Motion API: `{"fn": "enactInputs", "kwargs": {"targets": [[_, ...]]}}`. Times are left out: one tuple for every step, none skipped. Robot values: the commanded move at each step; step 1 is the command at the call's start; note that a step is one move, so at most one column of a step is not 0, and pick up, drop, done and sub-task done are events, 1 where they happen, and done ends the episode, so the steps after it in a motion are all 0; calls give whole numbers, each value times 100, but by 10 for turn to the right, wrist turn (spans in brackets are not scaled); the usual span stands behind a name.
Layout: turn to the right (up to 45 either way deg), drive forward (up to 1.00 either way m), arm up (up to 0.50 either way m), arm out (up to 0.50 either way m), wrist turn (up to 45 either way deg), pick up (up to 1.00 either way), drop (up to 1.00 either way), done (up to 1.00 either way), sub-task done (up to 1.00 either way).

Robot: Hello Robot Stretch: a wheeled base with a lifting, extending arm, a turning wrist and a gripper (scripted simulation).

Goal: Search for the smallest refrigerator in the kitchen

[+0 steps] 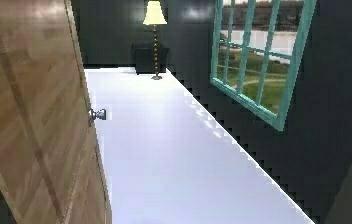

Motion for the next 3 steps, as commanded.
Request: {"fn": "enactInputs", "kwargs": {"targets": [[0, 100, 0, 0, 0, 0, 0, 0, 0], [-330, 0, 0, 0, 0, 0, 0, 0, 0], [0, 5, 0, 0, 0, 0, 0, 0, 0]]}}
